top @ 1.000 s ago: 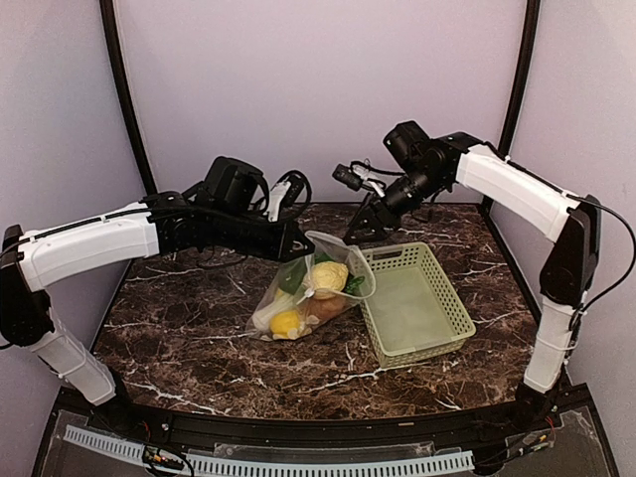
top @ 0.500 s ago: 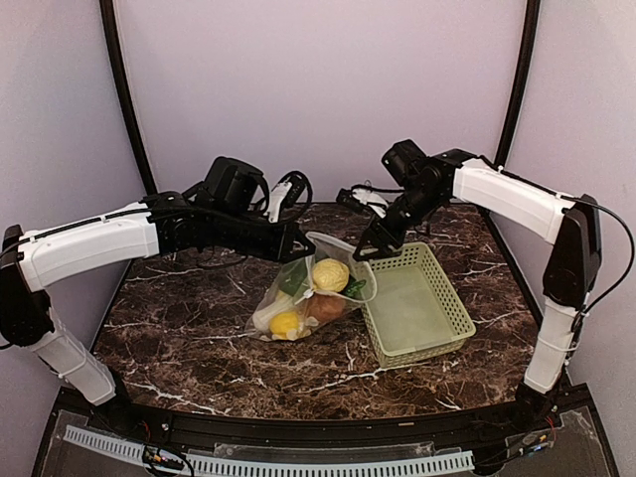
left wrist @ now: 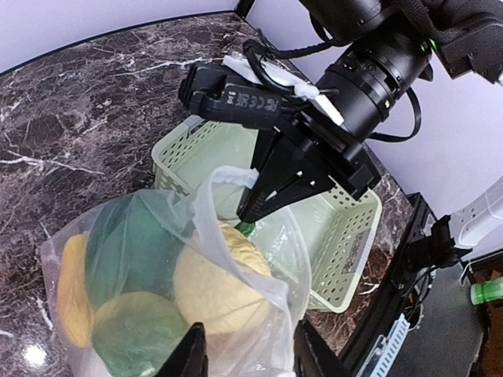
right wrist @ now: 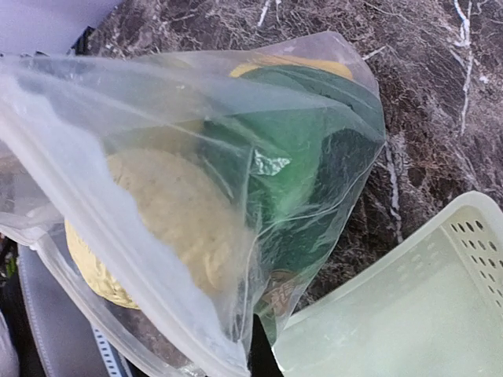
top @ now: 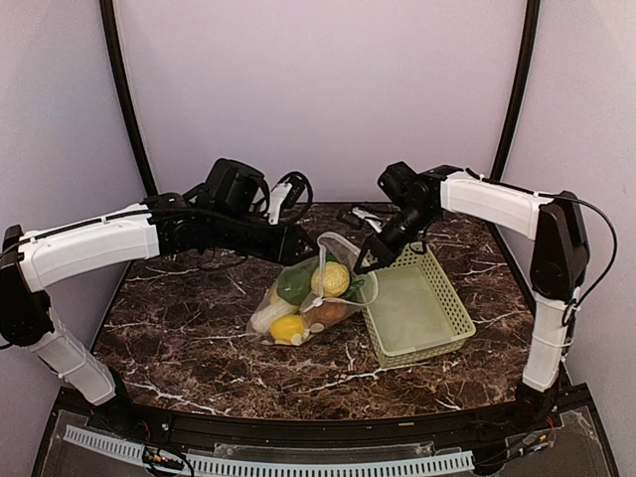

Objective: Place the food in the zip-top bag and seal the zipper
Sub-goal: Pass from the left arm to the right

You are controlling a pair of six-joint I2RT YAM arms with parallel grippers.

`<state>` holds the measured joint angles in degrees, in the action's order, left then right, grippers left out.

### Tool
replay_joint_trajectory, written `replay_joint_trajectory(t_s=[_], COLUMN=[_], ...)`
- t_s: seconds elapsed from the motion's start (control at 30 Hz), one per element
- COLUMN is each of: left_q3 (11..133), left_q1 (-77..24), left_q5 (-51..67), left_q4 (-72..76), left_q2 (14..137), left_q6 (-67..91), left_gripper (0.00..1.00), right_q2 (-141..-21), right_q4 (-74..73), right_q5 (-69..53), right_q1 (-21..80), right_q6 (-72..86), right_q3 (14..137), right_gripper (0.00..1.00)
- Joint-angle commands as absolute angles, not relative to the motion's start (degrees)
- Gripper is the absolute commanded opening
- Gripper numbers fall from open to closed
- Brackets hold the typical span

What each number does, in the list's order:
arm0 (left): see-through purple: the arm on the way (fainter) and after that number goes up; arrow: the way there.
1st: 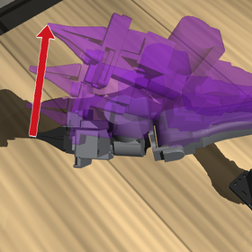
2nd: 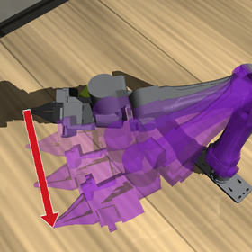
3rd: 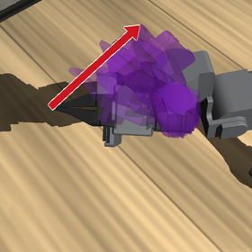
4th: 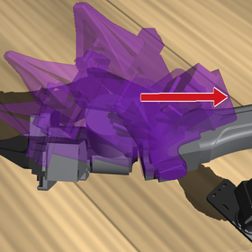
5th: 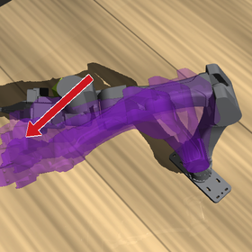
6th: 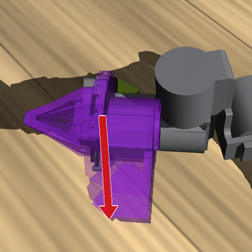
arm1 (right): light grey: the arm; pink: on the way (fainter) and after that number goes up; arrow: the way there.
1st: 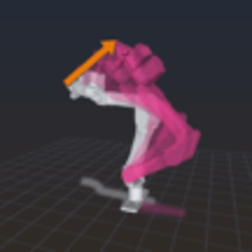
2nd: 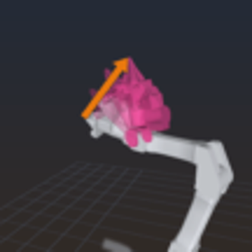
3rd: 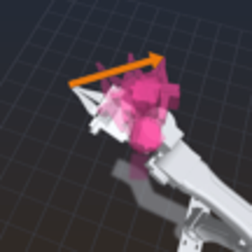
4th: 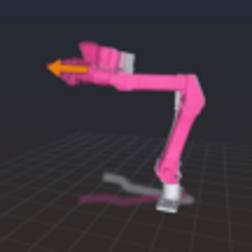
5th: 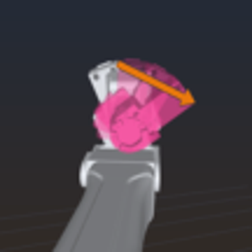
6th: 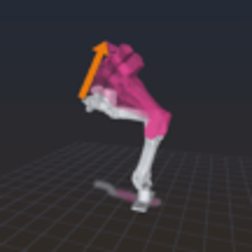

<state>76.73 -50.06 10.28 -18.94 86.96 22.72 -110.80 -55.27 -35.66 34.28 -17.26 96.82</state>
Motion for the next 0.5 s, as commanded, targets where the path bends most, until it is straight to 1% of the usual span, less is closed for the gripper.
replay_joint_trajectory(t_s=[0.0, 0.03, 0.13, 0.23, 0.27, 0.37, 0.47], left_q3=[74.6, 73.2, 67.7, 61.1, 60.2, 55.5, 53.1], left_q1=[-55.1, -56.6, -63.8, -69.1, -70.9, -72.1, -72.2], left_q5=[-0.1, -4.7, -12.1, -15.3, -16.0, -16.1, -17.0], left_q4=[-19.8, -19.2, -15.9, -14.0, -14.0, -12.2, -10.0], left_q2=[81.9, 80.9, 75.6, 71.8, 71.3, 68.8, 69.1], left_q6=[16.4, 13.2, 6.7, -1.5, -3.2, -4.2, -6.0], left_gripper=[0.46, 0.47, 0.48, 0.46, 0.44, 0.42, 0.41], right_q2=[-111.9, -111.8, -111.5, -111.3, -111.2, -111.2, -111.3], right_q4=[-56.6, -56.7, -56.7, -56.6, -56.5, -56.3, -56.2], right_q5=[-48.3, -49.1, -50.1, -50.6, -50.7, -50.9, -51.4], right_q1=[31.4, 31.1, 30.9, 30.8, 30.8, 30.8, 30.8], right_q6=[-13.5, -13.3, -13.1, -13.0, -12.9, -13.1, -12.9], right_q3=[97.5, 97.4, 96.8, 96.2, 96.0, 95.5, 95.3], right_gripper=[0.00, 0.00, 0.00, 0.00, 0.00, 0.00, 0.00])
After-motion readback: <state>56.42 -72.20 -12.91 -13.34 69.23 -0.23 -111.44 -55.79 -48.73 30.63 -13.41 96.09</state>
